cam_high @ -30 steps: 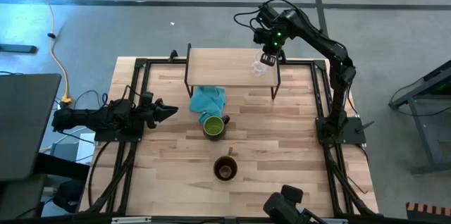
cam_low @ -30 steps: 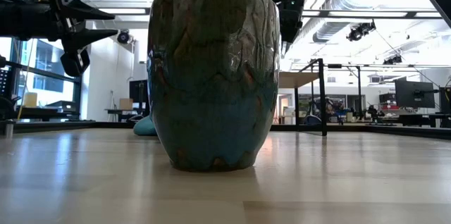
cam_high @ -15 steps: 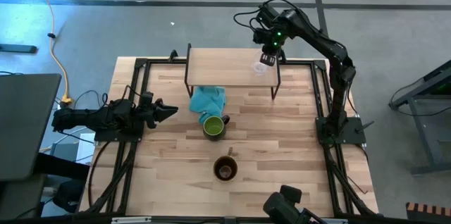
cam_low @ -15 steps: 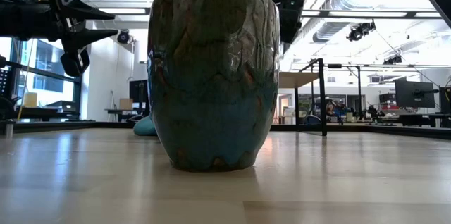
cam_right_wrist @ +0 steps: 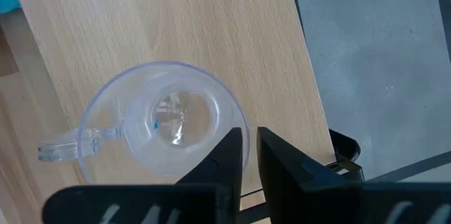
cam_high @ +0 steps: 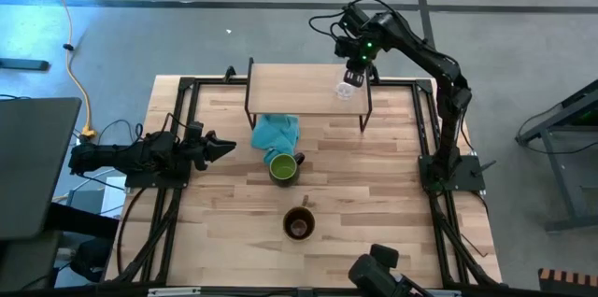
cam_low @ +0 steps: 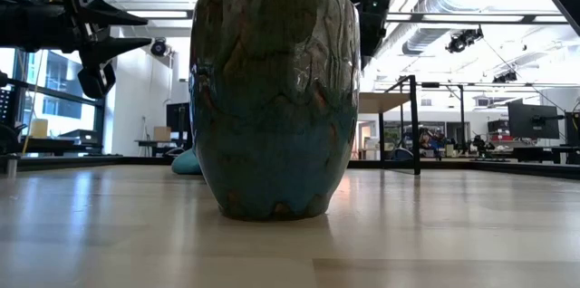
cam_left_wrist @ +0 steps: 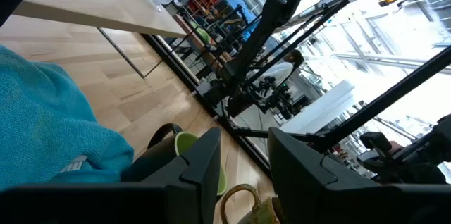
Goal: Stack small to large cups/mugs on shelf
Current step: Put the transparent mug on the shelf
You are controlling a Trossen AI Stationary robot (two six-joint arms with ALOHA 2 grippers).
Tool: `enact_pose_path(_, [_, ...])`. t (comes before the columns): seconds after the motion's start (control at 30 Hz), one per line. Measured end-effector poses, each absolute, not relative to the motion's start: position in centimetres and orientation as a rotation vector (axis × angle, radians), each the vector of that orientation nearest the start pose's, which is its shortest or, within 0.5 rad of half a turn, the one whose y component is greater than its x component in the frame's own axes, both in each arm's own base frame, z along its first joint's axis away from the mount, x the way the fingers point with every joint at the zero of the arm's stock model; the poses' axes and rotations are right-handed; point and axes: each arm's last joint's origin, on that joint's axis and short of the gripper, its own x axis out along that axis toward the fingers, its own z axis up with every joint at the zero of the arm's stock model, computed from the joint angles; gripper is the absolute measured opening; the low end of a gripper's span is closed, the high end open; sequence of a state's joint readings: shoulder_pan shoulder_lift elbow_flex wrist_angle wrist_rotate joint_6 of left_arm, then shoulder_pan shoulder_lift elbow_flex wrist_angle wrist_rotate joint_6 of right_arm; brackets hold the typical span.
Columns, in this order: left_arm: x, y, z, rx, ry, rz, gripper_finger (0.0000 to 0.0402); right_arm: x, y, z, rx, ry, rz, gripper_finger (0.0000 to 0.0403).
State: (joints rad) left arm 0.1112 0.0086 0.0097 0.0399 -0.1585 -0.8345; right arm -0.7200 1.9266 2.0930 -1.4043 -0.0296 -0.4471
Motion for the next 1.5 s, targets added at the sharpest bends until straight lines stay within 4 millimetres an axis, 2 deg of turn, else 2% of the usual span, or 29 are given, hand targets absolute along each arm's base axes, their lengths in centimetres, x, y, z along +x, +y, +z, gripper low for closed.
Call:
enact_pose_path(0.77, [9.6,1.5,17.0,-0.83,-0.151,0.236,0.0106,28.4,-24.8,36.0,-0.017,1.262,-0.262,0.0037])
enact_pose_path(1.03, [9.6,1.5,17.0,-0.83,-0.151,0.236,0.0106,28.9,-25.2,34.8,-0.001,1.305,-0.236,0.0037])
enact_pose_path(1.5, [9.6,1.5,17.0,-0.83,-0.15,0.237,0.0106,29.0,-25.3,34.6,-0.059,1.318,-0.191,0.0006])
